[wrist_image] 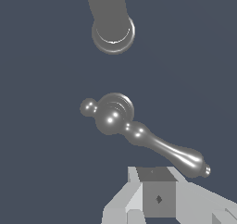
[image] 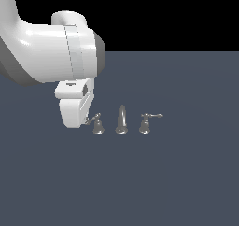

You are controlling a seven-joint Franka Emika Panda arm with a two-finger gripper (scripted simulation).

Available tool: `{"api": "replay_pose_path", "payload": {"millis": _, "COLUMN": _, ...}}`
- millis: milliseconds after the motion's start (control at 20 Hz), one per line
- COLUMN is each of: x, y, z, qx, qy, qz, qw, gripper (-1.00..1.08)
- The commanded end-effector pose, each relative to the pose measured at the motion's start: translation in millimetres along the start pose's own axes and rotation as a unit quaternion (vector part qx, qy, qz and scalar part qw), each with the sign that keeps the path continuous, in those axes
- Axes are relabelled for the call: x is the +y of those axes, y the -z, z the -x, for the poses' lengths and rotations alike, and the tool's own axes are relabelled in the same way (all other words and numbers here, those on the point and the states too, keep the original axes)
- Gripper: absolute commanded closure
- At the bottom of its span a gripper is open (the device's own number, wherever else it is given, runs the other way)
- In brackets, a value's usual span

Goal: Turn on the faucet by rotating a designated handle.

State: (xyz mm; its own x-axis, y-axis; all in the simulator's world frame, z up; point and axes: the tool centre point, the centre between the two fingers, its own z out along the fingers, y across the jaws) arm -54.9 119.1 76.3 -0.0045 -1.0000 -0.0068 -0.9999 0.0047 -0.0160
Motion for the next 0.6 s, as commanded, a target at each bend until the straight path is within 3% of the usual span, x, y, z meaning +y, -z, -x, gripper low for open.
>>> {"api": "replay_pose_path", "payload": {"millis": 0, "x": 4.3, "y": 0.1, "z": -6.4, "qx": 0.001, "qy": -0.001, "qz": 0.001, "qw": 1.0000, "gripper": 1.08}}
{"api": "replay_pose_path", "payload": {"millis": 550, "x": 30.6, "y": 0.9, "z": -36.1, "qx": 0.003, "qy": 0.004, "qz": 0.008, "qw": 1.0000, "gripper": 1.08}}
